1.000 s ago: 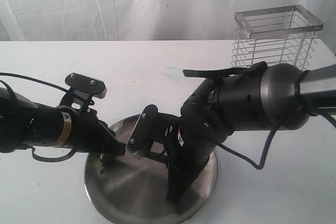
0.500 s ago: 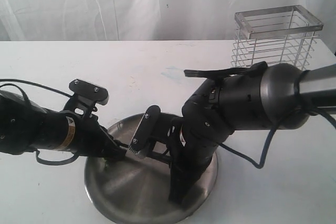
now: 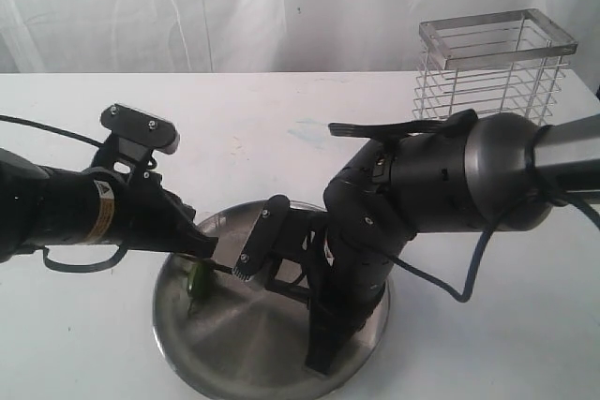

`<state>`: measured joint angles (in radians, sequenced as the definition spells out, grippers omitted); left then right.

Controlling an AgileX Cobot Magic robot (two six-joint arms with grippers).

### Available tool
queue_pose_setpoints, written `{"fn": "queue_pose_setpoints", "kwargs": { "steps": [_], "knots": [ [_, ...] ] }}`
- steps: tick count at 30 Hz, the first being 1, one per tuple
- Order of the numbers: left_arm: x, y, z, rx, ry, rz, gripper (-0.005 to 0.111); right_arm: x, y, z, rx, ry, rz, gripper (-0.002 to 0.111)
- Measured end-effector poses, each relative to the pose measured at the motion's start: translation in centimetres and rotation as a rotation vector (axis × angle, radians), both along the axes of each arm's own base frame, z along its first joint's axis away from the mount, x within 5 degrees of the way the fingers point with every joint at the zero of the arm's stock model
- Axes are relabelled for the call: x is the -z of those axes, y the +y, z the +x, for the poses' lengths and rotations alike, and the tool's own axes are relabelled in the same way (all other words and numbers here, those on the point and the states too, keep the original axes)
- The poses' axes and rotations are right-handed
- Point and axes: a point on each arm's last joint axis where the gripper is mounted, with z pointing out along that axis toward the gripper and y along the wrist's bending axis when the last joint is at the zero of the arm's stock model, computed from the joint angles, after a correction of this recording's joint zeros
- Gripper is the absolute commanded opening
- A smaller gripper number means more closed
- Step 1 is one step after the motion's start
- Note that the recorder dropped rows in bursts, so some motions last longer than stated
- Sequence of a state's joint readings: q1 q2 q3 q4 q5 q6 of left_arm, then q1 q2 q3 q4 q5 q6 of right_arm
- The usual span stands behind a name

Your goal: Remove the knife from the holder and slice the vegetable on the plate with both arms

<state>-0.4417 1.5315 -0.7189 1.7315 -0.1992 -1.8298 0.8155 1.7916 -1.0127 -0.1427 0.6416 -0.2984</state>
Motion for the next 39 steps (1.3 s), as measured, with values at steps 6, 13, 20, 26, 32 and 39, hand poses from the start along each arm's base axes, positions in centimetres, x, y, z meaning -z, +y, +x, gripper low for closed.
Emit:
{"fn": "queue_pose_setpoints", "kwargs": {
  "steps": [6, 13, 20, 26, 32, 39],
  "knots": [
    [-0.4, -0.1, -0.2, 0.008, -0.006, -0.019, 0.000, 0.1, -0.1, -0.2, 0.009, 0.021, -0.013, 0.000],
    [0.1, -0.6, -0.3, 0.049, 0.033, -0.047, 0.000, 0.1, -0.3, -0.3, 0.012, 0.033, -0.029, 0.000],
    [2.5, -0.8, 0.1, 0.047, 0.108, -0.014, 0.000, 0.1, -0.3, -0.3, 0.012, 0.036, -0.032, 0.000],
    [3.1, -0.7, 0.2, 0.037, 0.122, 0.003, 0.000, 0.1, -0.3, -0.3, 0.012, 0.036, -0.033, 0.000],
    [3.1, -0.3, 0.5, -0.003, 0.100, 0.038, 0.000, 0.1, -0.3, -0.3, 0.012, 0.036, -0.033, 0.000],
    [3.1, -0.3, 0.4, 0.002, 0.100, 0.038, 0.000, 0.1, -0.3, -0.3, 0.012, 0.034, -0.030, 0.000]
  ]
}}
